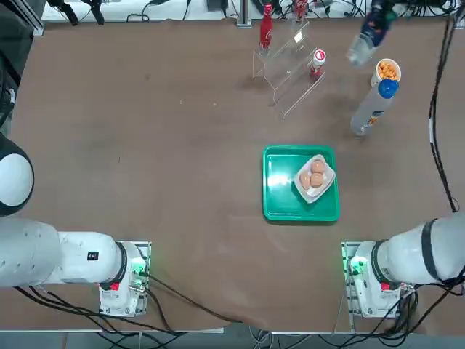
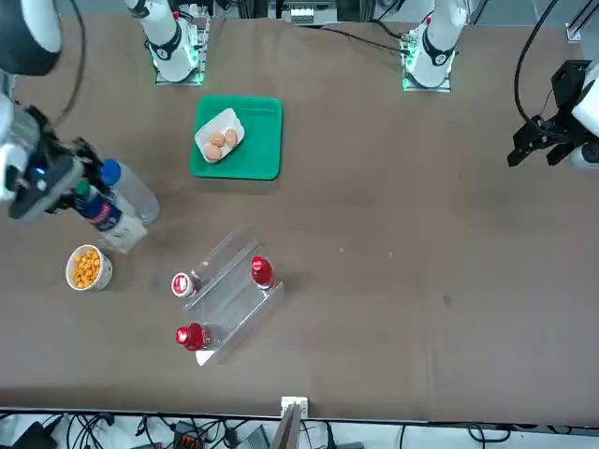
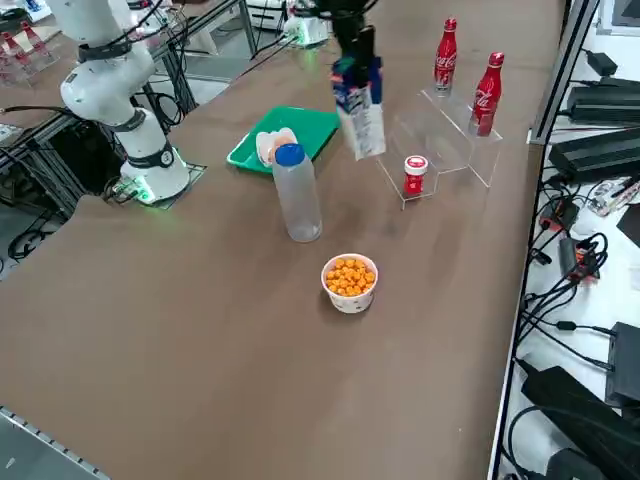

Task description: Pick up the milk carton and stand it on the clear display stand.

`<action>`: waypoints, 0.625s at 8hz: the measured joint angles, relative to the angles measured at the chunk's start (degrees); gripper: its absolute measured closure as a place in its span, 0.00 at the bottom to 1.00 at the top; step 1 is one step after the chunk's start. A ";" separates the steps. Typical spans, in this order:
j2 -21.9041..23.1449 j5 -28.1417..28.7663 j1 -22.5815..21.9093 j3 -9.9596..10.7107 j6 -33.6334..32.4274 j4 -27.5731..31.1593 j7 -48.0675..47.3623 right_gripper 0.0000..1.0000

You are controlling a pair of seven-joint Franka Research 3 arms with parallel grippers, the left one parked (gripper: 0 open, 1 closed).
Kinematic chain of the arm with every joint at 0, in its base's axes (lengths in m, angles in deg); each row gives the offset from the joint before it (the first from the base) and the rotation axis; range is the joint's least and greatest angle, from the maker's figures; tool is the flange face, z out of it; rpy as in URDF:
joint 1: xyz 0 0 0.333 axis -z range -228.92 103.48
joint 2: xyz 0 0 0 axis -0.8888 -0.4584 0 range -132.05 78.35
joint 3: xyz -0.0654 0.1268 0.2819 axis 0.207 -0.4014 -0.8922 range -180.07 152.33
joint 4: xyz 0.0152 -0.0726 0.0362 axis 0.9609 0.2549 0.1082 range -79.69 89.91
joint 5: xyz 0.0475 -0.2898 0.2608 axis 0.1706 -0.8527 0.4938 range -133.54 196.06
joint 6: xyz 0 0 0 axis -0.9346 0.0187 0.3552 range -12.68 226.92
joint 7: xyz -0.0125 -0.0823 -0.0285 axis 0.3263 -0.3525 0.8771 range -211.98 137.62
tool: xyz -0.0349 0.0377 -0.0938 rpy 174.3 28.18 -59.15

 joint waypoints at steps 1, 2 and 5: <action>-2.20 0.78 -2.27 0.00 0.02 -2.27 -2.33 0.41; -4.23 0.96 -4.61 0.00 0.26 -4.00 -4.05 0.41; -9.86 0.98 -9.58 0.04 4.82 -7.40 -5.77 0.41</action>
